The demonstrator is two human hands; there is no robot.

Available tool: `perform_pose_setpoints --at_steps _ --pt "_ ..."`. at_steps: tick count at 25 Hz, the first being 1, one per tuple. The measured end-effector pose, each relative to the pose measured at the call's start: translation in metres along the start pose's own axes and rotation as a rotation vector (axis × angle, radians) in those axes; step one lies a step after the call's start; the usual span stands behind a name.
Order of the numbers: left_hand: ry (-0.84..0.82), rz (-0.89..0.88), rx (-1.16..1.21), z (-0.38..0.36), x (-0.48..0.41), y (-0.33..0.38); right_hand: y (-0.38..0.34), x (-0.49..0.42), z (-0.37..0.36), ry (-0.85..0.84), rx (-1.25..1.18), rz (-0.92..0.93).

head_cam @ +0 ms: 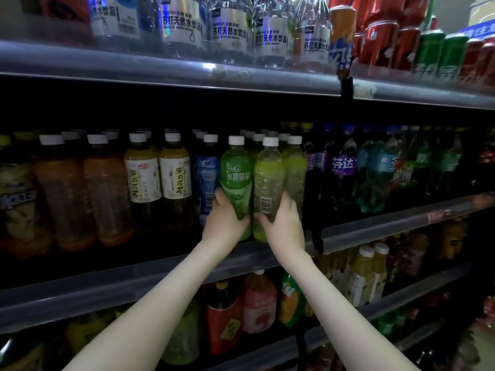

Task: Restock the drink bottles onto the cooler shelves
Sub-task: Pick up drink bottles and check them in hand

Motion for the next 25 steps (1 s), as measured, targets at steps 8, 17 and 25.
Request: perform_pose_setpoints --at_steps 8,17,25 --pt "-0.114 -0.162 -0.172 0.008 0.027 0.009 0.008 0.004 -0.008 0.024 0.181 0.016" --pt "0.002 -0.613 -0.182 0.032 0.178 -0.004 0.025 0.125 -0.048 0.127 0.076 0.237" --pt "-0.377 -0.111 -0.234 0.017 0.411 -0.201 0.134 0.343 -0.227 -0.541 0.236 0.015"
Point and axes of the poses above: each hand's wrist, its own x-axis away from the middle knuckle, its own z-axis out of the back of the hand, y = z × x, the point moved 9 cm from there along -x, towards the middle knuckle, and after that the axes turned 14 degrees about -z, right-handed, at the moved point
